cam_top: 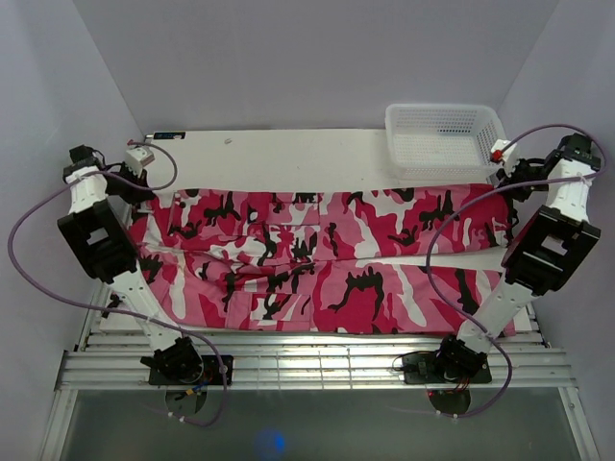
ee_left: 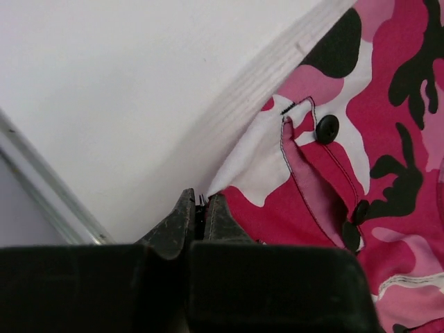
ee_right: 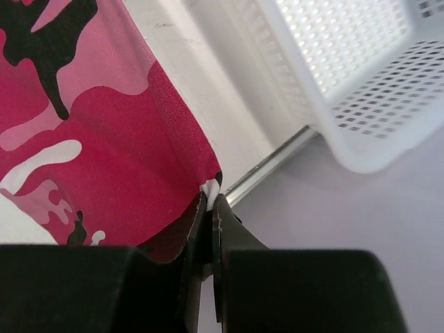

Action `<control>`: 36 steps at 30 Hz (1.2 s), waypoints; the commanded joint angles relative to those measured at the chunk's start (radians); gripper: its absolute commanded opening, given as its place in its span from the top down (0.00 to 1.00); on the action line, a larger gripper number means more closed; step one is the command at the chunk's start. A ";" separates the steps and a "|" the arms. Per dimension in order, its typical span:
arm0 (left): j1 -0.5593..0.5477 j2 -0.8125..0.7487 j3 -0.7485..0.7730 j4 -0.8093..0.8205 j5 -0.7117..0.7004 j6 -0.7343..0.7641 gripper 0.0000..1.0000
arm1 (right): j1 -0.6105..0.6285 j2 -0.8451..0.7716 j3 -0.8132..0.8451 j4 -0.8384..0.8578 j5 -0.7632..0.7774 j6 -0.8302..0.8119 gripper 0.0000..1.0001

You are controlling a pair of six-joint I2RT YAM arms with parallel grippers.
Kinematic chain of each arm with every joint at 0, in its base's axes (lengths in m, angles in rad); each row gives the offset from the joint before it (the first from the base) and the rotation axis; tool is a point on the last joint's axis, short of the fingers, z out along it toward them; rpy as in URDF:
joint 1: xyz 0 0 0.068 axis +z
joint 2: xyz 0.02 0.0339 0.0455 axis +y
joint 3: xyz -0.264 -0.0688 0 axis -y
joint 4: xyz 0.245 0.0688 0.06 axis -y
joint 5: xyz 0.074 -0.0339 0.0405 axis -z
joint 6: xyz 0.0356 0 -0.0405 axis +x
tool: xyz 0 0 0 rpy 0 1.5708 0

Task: Fold and stack the trousers
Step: Fold the trousers

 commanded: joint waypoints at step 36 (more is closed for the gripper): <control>0.783 -0.673 -0.874 -0.279 0.048 1.058 0.04 | -0.851 -0.587 -0.904 -0.194 0.067 -1.256 0.06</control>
